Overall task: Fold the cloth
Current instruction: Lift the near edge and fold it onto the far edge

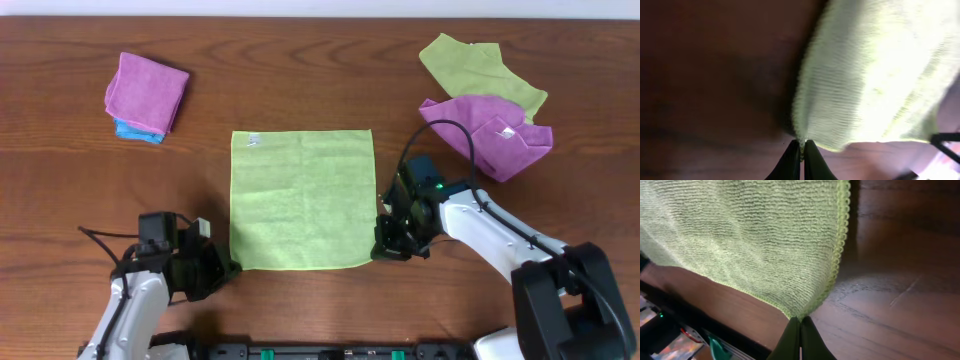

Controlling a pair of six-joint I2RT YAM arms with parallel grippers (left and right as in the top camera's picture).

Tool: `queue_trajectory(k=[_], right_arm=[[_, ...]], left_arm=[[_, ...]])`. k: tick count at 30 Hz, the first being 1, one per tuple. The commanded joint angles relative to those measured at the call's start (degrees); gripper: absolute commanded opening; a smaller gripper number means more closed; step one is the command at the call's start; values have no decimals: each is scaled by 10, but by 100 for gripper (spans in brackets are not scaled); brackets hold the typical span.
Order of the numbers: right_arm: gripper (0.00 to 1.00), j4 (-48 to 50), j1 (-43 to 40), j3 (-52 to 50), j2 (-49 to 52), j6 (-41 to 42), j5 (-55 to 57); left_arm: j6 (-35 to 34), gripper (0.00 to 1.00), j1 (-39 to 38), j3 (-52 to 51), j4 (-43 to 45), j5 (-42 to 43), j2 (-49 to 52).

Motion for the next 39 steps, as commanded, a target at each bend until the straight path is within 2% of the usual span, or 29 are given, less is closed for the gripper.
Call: queue_trajectory(k=[1, 6, 11, 17, 22, 28, 34, 39], right_arm=[[1, -3, 3, 33, 0, -9, -14], [1, 1, -6, 103, -4, -12, -9], [1, 68, -30, 148, -1, 5, 4], [2, 138, -61, 175, 32, 16, 7], [2, 167, -73, 224, 105, 16, 8], [2, 181, -76, 296, 172, 20, 14], [1, 184, -94, 353, 190, 31, 38], [2, 106, -97, 358, 190, 22, 37]], left_arm=[[8, 6, 1, 69, -13, 28, -10], [4, 6, 1, 167, -19, 22, -14], [-43, 6, 1, 188, 64, 4, 4], [-87, 6, -7, 197, 186, 12, 103], [-91, 6, -23, 262, 228, 4, 214], [-86, 6, -26, 377, 228, 11, 328], [-80, 6, -32, 479, 210, 44, 404], [27, 6, -44, 517, 80, 46, 410]])
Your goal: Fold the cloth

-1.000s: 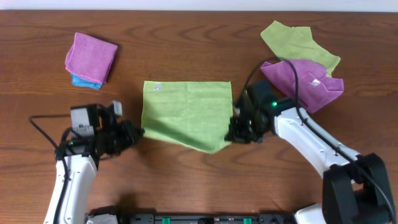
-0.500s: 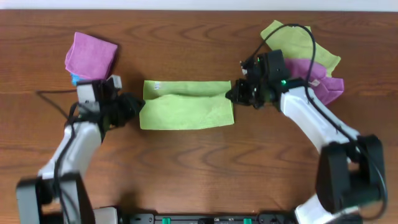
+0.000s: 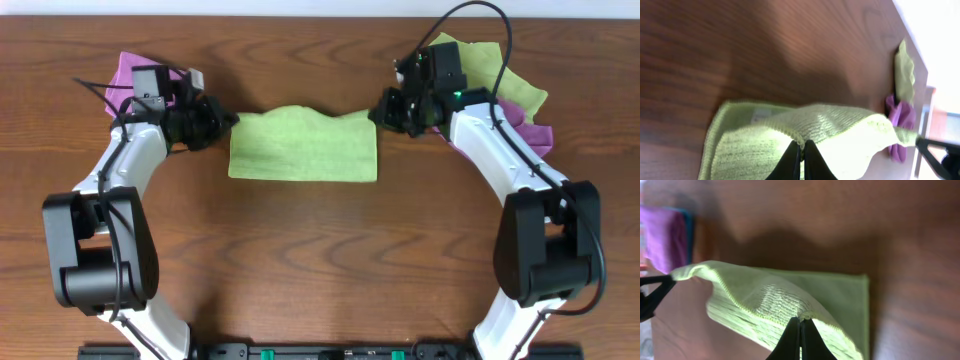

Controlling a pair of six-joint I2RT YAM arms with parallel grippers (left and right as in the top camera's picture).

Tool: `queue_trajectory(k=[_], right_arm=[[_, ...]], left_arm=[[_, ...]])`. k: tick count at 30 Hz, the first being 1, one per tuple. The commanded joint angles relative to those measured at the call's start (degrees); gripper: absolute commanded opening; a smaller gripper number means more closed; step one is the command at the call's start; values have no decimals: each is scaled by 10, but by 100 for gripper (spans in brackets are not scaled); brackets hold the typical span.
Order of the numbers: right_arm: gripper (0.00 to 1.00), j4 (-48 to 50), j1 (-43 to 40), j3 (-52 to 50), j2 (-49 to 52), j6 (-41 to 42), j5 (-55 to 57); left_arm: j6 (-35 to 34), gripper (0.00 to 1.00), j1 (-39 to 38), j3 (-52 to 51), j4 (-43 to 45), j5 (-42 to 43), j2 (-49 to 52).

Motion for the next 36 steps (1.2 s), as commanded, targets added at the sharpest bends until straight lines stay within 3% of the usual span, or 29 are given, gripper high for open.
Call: queue_trajectory(k=[1, 5, 18, 23, 24, 25, 26, 28, 31, 33, 35, 36], right_arm=[[2, -42, 2, 3, 8, -11, 5], [2, -92, 14, 3, 8, -48, 5], [2, -166, 43, 2, 8, -64, 15], [2, -179, 44, 1, 8, -64, 40], [7, -179, 44, 1, 8, -64, 40], [33, -179, 44, 1, 8, -64, 40], [54, -178, 44, 1, 8, -64, 40], [55, -178, 43, 1, 8, -64, 40], [60, -178, 34, 2, 8, -66, 40], [54, -178, 27, 7, 8, -66, 39], [2, -179, 19, 16, 7, -66, 37], [1, -179, 15, 23, 7, -66, 32]], left_arm=[[82, 6, -7, 19, -59, 0, 4], [110, 6, -7, 19, -152, -51, 4], [131, 6, -6, 19, -246, -79, 3], [131, 6, -6, 19, -271, -132, 3], [131, 6, -6, 19, -271, -136, 3], [131, 14, -6, 19, -271, -136, 3], [131, 28, -6, 19, -271, -136, 3], [131, 32, -5, 19, -272, -135, 3], [134, 45, -5, 19, -274, -134, -5], [136, 54, -5, 20, -274, -137, -17], [136, 57, -5, 20, -269, -137, -34], [136, 53, -5, 20, -266, -139, -44]])
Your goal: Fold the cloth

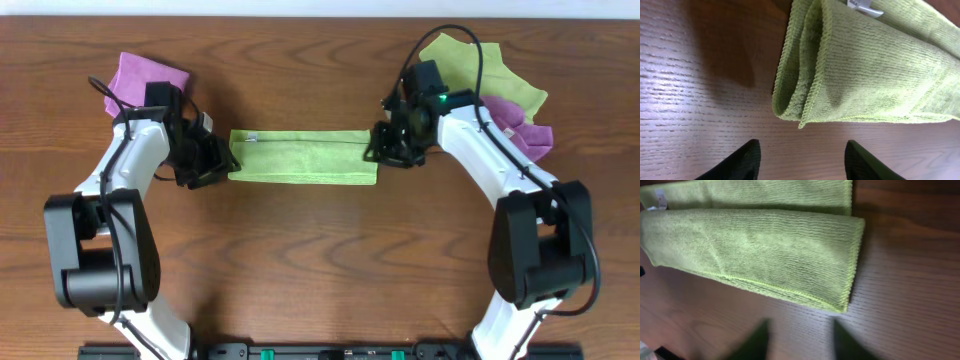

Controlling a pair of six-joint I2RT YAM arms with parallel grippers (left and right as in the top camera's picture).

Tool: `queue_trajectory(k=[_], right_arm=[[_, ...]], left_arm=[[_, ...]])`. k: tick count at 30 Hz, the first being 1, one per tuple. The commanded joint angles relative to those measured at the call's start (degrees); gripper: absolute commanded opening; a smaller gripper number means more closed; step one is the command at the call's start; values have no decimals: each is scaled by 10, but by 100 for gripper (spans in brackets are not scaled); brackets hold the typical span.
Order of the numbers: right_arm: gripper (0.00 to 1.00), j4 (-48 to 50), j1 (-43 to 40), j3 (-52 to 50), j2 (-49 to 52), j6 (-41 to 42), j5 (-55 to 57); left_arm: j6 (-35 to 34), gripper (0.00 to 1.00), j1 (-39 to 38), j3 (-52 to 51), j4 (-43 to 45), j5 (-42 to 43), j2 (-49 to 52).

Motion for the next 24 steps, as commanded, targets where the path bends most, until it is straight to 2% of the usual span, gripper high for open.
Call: queue_trajectory(k=[1, 2, 3, 6, 10, 13, 15, 24], right_arm=[[2, -1, -17, 31, 7, -3, -5], [2, -1, -17, 38, 7, -3, -5], [2, 0, -17, 48, 7, -6, -4], [2, 18, -4, 69, 7, -38, 11], [1, 26, 17, 69, 10, -37, 75], [2, 26, 28, 68, 17, -37, 94], [1, 26, 29, 68, 19, -37, 94], [2, 21, 30, 68, 19, -37, 93]], left_arm=[[12, 35, 2, 8, 10, -13, -51], [16, 15, 2, 8, 16, -14, -61], [15, 6, 1, 8, 23, -20, -74], [12, 6, -14, 8, 59, -48, -103], [6, 5, -52, 8, 88, -96, -95], [-19, 6, -97, 8, 106, -194, -74], [-20, 6, -115, 8, 111, -229, -57], [-35, 6, -134, 8, 136, -252, 38]])
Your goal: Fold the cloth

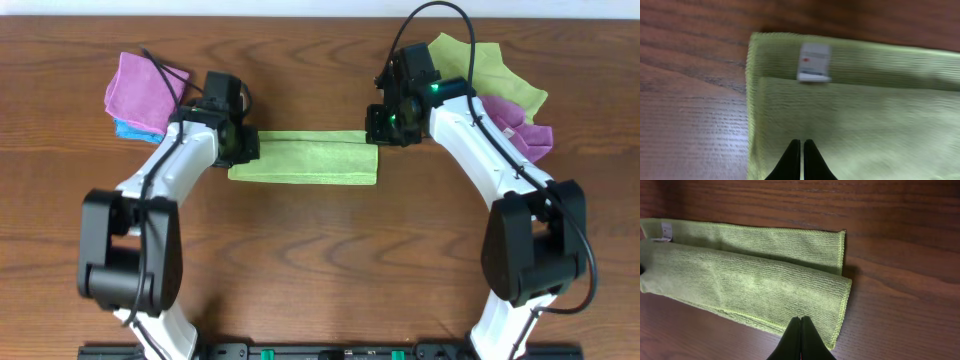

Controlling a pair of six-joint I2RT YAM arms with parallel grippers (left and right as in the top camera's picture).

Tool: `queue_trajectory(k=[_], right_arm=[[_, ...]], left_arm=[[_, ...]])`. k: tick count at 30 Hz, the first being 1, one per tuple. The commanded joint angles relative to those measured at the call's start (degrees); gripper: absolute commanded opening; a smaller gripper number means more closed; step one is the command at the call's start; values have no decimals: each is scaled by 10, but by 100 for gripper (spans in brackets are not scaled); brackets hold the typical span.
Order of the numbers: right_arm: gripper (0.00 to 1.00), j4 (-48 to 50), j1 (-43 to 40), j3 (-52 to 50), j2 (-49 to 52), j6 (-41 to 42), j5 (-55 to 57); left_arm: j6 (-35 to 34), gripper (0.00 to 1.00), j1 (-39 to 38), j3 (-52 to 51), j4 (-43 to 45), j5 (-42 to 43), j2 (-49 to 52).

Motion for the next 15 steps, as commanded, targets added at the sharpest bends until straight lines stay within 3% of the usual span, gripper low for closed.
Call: queue_trajectory(k=[1, 15], right_arm=[[1, -2, 3, 5, 6, -8, 7], [1, 19, 22, -1, 63, -17, 3]], left_arm=[[-16, 6, 0, 6, 7, -32, 31], [-49, 6, 0, 4, -70, 18, 72]])
